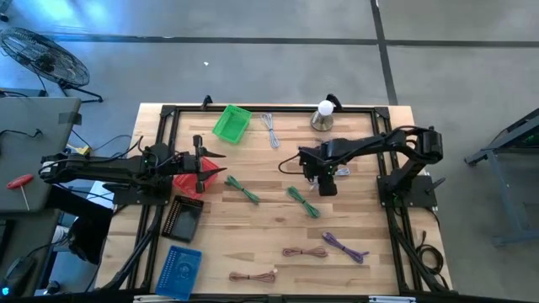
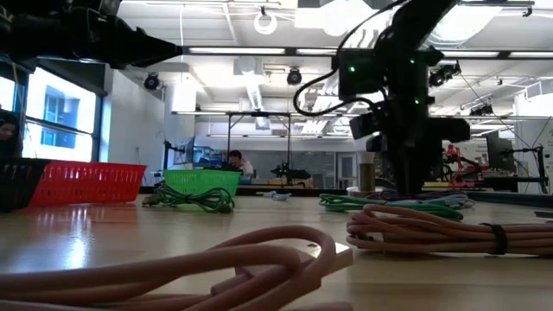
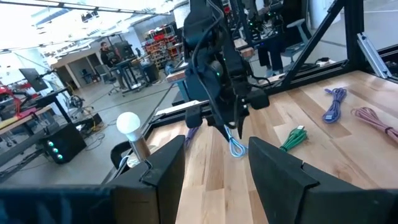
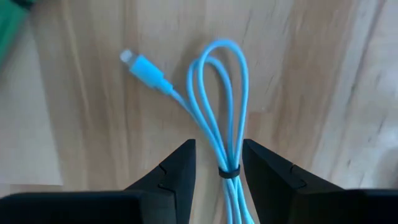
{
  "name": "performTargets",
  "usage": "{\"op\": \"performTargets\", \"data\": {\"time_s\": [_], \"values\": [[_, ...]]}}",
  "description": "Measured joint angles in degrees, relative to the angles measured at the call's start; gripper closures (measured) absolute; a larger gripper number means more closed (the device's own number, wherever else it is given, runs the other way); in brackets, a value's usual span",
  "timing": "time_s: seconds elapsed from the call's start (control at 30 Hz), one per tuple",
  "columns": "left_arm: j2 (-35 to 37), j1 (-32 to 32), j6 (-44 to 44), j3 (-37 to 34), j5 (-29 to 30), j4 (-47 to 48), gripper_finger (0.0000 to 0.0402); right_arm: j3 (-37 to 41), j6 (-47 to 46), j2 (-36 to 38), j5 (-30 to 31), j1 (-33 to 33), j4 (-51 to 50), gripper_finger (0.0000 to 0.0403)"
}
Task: Pick & Place USB Port
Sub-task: Put the bottom light blue charger cable into the blue bin
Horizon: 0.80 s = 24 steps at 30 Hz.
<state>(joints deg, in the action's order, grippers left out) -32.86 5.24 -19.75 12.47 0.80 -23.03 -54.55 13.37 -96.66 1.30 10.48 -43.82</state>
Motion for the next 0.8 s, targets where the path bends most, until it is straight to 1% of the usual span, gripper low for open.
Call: {"op": "performTargets", "data": {"time_s": [0.3, 0.37, 0.4, 0.47, 0.5, 0.53, 0.67, 0.8], "values": [[0.0, 0.0, 0.0, 0.0, 0.0, -0.1, 0.0229, 7.1, 1.3, 0.6, 0.0, 1.1, 8.1, 0.0282], [0.0, 0.0, 0.0, 0.0, 0.0, -0.1, 0.0229, 7.5, 1.3, 0.6, -0.1, 1.1, 8.6, 0.0297], [0.0, 0.0, 0.0, 0.0, 0.0, -0.1, 0.0229, 7.5, 1.3, 0.6, 0.0, 1.1, 8.6, 0.0311], [0.0, 0.0, 0.0, 0.0, 0.0, -0.4, 0.0232, 7.3, 1.3, 0.7, -0.1, 1.1, 8.9, 0.0354], [0.0, 0.0, 0.0, 0.0, 0.0, -0.7, 0.0236, 7.0, 1.2, 0.7, 0.0, 1.1, 9.0, 0.0376], [0.0, 0.0, 0.0, 0.0, 0.0, -1.1, 0.0242, 6.7, 0.9, 0.8, 0.1, 1.0, 8.9, 0.0386], [0.0, 0.0, 0.1, 0.0, 0.0, -1.5, 0.0277, 4.5, 0.2, 0.6, 2.4, 0.0, 9.6, 0.0393], [0.0, 0.0, 0.5, 0.0, -0.2, -1.5, 0.0308, -0.4, 0.6, 0.4, 3.4, -2.2, 8.0, 0.0399]]}}
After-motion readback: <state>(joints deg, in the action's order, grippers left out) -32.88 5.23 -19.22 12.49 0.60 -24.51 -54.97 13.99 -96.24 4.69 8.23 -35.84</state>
